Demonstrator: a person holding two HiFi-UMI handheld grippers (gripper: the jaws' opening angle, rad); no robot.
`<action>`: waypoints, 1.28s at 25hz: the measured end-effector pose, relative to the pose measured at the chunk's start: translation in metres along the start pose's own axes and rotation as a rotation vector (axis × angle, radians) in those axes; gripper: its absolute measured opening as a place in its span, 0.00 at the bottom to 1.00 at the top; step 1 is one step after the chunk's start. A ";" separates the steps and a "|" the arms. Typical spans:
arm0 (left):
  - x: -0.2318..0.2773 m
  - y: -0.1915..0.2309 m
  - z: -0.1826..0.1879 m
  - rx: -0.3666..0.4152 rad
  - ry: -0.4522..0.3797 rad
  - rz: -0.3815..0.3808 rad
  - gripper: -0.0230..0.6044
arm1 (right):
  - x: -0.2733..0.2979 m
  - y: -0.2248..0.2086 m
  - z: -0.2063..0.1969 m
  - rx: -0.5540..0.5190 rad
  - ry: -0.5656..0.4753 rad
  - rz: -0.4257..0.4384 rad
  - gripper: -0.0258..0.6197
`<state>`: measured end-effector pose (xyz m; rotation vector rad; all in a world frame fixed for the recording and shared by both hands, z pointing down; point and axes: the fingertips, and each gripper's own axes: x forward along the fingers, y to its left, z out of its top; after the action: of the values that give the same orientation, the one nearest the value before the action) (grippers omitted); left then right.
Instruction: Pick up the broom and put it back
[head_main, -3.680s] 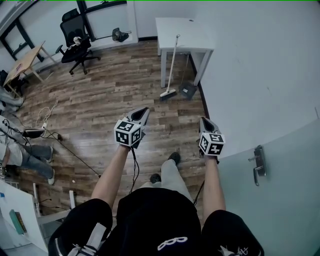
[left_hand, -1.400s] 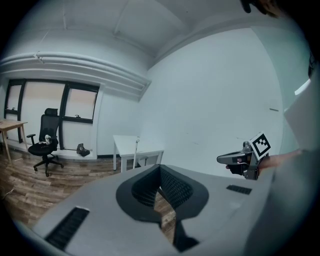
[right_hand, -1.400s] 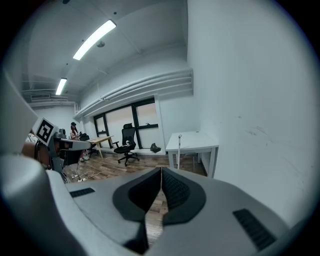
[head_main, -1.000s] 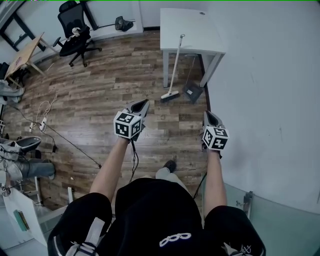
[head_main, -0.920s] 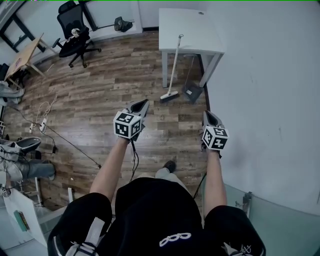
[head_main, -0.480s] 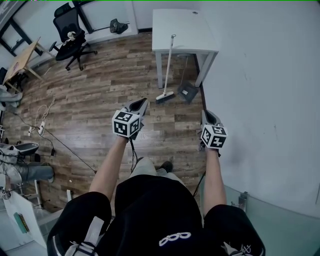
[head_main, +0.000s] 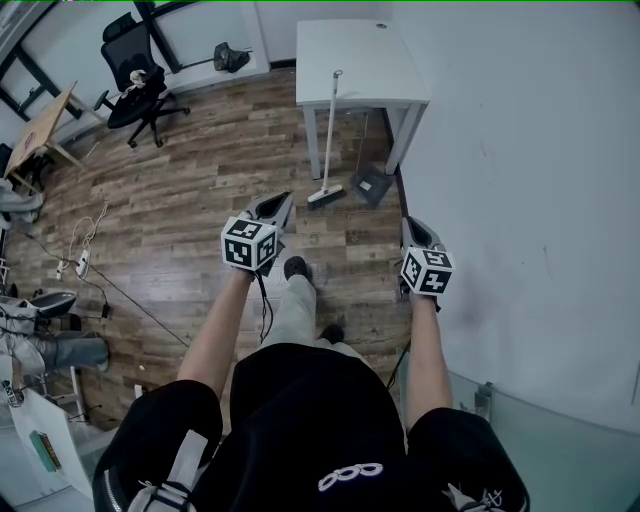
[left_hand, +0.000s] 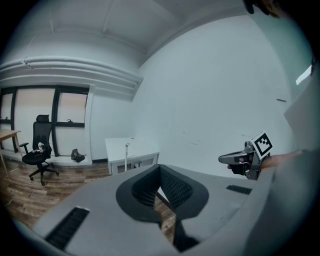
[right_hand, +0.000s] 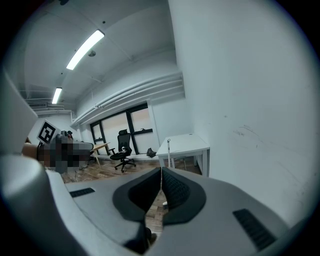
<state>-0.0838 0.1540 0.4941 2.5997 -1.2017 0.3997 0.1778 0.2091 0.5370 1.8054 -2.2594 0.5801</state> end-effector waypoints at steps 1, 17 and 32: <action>0.002 0.001 0.001 0.001 -0.002 0.000 0.06 | 0.001 -0.001 0.001 -0.001 -0.002 -0.001 0.08; 0.042 0.021 0.025 -0.001 -0.028 -0.004 0.05 | 0.039 -0.021 0.026 -0.018 -0.007 -0.002 0.08; 0.107 0.097 0.035 -0.044 -0.030 0.020 0.05 | 0.140 -0.031 0.051 -0.042 0.029 0.019 0.08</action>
<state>-0.0872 0.0059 0.5094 2.5675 -1.2328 0.3353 0.1791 0.0576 0.5506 1.7462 -2.2550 0.5537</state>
